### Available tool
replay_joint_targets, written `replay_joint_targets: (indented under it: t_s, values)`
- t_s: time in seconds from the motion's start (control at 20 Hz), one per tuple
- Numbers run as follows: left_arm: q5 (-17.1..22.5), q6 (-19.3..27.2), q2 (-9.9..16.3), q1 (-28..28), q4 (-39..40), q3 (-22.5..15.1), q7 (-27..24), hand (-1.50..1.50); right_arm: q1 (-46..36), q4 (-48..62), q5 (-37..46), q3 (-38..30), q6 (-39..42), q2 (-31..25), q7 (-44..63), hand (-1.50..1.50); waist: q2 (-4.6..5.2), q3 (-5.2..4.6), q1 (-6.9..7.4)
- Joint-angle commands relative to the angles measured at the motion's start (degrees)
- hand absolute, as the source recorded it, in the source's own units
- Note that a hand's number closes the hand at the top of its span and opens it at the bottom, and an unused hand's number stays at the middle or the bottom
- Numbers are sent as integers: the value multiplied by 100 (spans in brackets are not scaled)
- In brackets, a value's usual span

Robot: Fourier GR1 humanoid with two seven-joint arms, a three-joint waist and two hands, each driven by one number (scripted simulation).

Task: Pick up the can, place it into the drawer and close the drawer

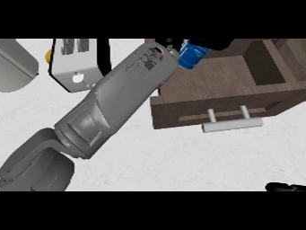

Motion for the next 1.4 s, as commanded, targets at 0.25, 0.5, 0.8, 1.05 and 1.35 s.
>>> replay_joint_targets:
  t_s: [0.25, 0.5, 0.8, 1.05, 1.35]
  values:
    - [246, 468, 0, 345, 188, -294, -329, -150, -90, 6, 56, 125, 60, -16, -40, -150, 49, 0, -124]
    - [409, 679, 0, 329, 13, -519, -218, -150, -351, -73, 121, 197, -125, 25, 203, -150, 29, -3, -107]
    - [654, 849, 0, 446, -33, -512, -435, -150, -465, -138, 175, 109, -75, -172, 229, -150, 43, -5, -114]
    - [874, 922, 0, 245, 45, -317, -469, -150, -335, -567, 990, 250, -12, -445, -141, -150, 33, -11, -98]
    - [1214, 919, 0, 214, -125, -217, -575, -150, -294, -810, 1700, 542, 47, -626, -383, -150, 20, -11, -73]
